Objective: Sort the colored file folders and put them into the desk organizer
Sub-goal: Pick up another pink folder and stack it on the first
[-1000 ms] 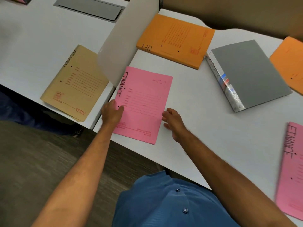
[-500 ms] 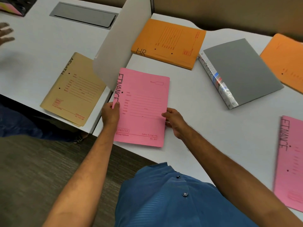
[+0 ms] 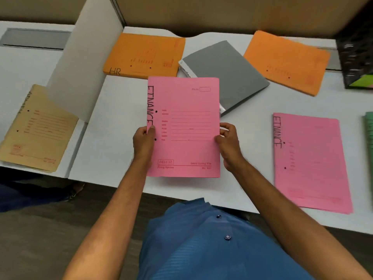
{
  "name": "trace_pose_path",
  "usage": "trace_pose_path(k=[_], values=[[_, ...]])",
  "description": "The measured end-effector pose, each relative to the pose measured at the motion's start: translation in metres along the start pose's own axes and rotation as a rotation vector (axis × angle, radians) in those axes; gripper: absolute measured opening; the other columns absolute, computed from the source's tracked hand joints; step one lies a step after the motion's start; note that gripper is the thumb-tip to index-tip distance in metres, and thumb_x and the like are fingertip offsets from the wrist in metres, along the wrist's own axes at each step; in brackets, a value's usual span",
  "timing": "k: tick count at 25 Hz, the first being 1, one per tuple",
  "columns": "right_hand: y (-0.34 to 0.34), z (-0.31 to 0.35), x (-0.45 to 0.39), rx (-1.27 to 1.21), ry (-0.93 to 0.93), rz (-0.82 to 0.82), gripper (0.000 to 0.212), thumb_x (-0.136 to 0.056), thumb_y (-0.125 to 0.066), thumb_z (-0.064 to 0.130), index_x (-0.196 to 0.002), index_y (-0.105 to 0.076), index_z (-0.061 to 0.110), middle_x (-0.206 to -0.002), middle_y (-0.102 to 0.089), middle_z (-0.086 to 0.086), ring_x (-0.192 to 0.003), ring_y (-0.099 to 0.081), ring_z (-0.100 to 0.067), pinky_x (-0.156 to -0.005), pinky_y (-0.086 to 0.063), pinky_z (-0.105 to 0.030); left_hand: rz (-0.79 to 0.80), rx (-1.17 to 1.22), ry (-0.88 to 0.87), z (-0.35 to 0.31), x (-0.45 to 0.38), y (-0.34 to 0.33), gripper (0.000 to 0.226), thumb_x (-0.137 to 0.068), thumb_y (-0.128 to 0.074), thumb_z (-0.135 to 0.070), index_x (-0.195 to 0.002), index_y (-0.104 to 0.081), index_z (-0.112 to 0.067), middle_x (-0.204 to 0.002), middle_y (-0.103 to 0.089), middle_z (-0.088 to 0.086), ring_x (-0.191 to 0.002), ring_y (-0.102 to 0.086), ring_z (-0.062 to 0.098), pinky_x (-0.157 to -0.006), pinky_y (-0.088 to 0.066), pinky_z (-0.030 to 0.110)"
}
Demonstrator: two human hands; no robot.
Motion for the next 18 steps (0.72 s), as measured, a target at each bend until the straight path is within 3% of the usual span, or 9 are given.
trace_pose_path(k=[5,12,18], values=[[0.146,-0.007,0.005,-0.047,0.048,-0.234,0.039,-0.093,-0.048,0.001,-0.126,-0.048,0.022,-0.123,-0.064,-0.005,-0.103,-0.067,-0.022,-0.079,-0.06,-0.038,0.192,-0.009,0.026,-0.002,0.073,-0.131,0.025,-0.101,-0.055,-0.026,-0.116,-0.061,-0.008,-0.109,-0.074,0.008,-0.095,-0.074,0.028,-0.082,-0.064,0.044],[0.3,-0.026,0.015,-0.047,0.07,-0.371,0.037,-0.096,-0.05,0.002,-0.129,-0.049,0.02,-0.123,-0.063,-0.003,-0.106,-0.066,-0.02,-0.076,-0.057,-0.03,0.366,-0.069,-0.005,0.018,0.155,-0.262,0.025,-0.1,-0.055,-0.026,-0.114,-0.059,-0.005,-0.108,-0.075,0.007,-0.095,-0.075,0.027,-0.078,-0.064,0.04],[0.372,-0.048,0.025,-0.023,0.049,-0.39,0.038,-0.096,-0.05,0.005,-0.13,-0.05,0.021,-0.123,-0.063,-0.004,-0.106,-0.066,-0.022,-0.077,-0.056,-0.033,0.373,-0.095,-0.047,0.038,0.207,-0.314,0.025,-0.102,-0.054,-0.026,-0.126,-0.052,-0.017,-0.113,-0.07,0.001,-0.096,-0.073,0.021,-0.083,-0.062,0.041]])
Point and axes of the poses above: each hand's wrist, its own x-axis away from the middle knuckle, its own y-axis out of the back of the hand, z = x × y, the point moved 1 cm from there along -x, towards the middle knuckle
